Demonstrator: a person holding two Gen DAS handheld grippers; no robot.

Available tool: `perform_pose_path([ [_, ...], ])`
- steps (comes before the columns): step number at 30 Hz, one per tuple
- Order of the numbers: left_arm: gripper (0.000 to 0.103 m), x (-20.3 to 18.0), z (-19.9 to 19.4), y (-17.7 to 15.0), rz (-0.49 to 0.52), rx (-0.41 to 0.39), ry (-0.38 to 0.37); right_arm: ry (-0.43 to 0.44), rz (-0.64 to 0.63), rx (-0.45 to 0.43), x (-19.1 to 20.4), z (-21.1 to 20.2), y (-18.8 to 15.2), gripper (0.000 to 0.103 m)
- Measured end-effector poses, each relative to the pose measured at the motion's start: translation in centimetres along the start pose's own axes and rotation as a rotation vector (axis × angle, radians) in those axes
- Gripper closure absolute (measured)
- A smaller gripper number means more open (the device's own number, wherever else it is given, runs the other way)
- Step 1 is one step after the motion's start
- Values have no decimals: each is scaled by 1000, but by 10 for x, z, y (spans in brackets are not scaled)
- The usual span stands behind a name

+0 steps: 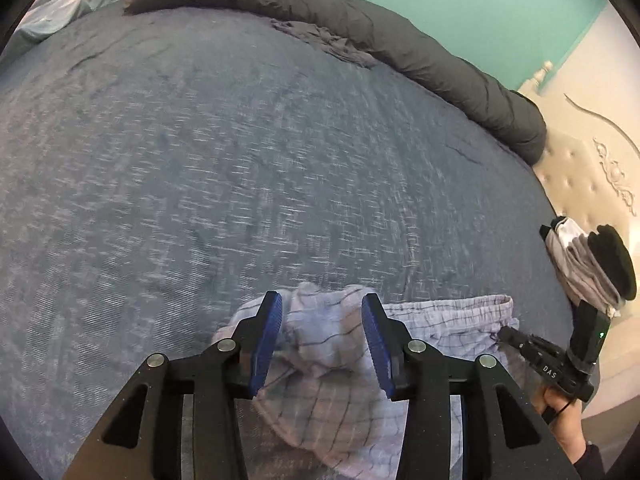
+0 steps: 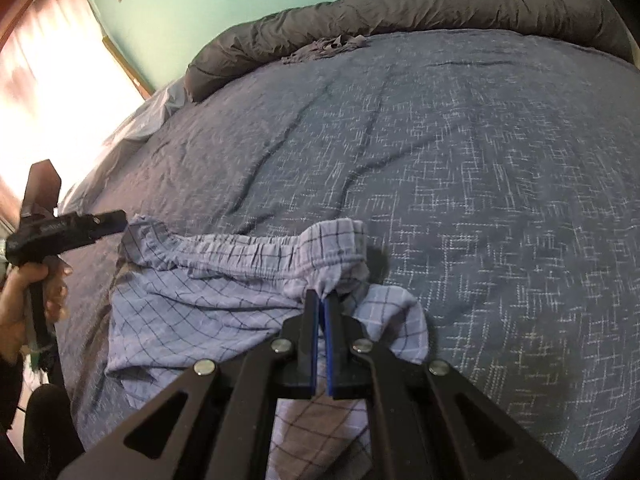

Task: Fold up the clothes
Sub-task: 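Lower the shorts onto the bed with both grippers, spreading them flat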

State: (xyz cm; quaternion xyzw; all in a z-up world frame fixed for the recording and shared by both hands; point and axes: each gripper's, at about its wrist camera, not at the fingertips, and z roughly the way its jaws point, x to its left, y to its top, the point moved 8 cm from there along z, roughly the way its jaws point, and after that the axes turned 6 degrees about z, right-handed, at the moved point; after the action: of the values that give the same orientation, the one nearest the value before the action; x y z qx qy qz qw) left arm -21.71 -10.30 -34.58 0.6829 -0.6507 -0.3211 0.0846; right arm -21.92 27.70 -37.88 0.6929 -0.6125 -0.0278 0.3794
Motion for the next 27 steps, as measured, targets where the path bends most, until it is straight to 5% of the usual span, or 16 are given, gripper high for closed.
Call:
perform_pose_path([
  [5, 61, -14, 14, -1, 38, 0, -4, 19, 0, 4, 3, -1, -1, 101],
  [8, 89, -21, 23, -4, 58, 22, -12, 30, 2, 9, 6, -3, -1, 100],
  [10, 95, -22, 26, -9, 66, 20, -10, 47, 21, 0, 6, -7, 2, 100],
  [16, 96, -28, 18, -19, 109, -16, -1, 70, 92, -56, 0, -19, 19, 98],
  [24, 96, -27, 18, -26, 144, -10, -2, 60, 165, -120, -11, -24, 43, 83],
  [27, 96, -25, 20, -30, 135, -3, -17, 59, 199, -91, -16, -9, 44, 83],
])
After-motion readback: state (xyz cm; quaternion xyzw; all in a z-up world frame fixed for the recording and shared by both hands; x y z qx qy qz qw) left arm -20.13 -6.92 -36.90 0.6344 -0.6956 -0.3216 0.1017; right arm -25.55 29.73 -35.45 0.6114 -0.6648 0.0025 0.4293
